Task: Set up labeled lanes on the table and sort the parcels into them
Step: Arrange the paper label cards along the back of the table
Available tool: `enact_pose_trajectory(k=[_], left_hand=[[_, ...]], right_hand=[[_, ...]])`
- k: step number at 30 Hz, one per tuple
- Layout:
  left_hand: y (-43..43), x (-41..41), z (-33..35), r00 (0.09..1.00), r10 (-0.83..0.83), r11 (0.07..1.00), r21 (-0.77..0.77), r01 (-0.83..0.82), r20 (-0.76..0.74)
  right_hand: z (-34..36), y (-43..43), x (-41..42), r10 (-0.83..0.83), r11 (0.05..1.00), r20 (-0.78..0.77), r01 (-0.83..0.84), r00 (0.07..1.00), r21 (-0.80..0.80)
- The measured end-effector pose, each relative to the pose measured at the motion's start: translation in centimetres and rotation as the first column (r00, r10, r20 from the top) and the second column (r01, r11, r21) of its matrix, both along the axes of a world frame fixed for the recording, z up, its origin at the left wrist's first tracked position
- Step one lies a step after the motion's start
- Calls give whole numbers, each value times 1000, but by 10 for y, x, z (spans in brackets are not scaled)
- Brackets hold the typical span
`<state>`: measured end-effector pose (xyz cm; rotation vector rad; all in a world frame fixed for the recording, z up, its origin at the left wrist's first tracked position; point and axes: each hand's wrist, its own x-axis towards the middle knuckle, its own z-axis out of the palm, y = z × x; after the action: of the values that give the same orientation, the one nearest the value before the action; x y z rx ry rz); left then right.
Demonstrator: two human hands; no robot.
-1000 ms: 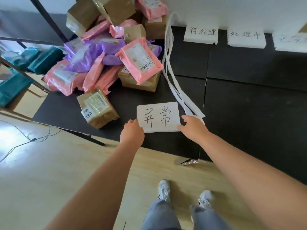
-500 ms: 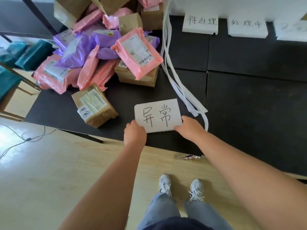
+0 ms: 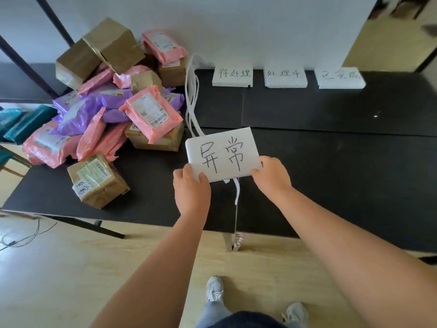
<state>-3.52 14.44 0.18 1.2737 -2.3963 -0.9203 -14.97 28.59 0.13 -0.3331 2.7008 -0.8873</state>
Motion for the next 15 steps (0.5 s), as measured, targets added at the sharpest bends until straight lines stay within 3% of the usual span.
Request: enact_pose_trajectory(k=[9, 15], left_hand=[[173, -88, 13, 975, -202, 970, 117, 212, -93], [254, -130, 9, 952, -283, 940, 162, 300, -117]], right_hand=[[29, 206, -65, -157, 987, -8, 157, 988, 24], [31, 297, -100, -200, 977, 1, 200, 980, 81]])
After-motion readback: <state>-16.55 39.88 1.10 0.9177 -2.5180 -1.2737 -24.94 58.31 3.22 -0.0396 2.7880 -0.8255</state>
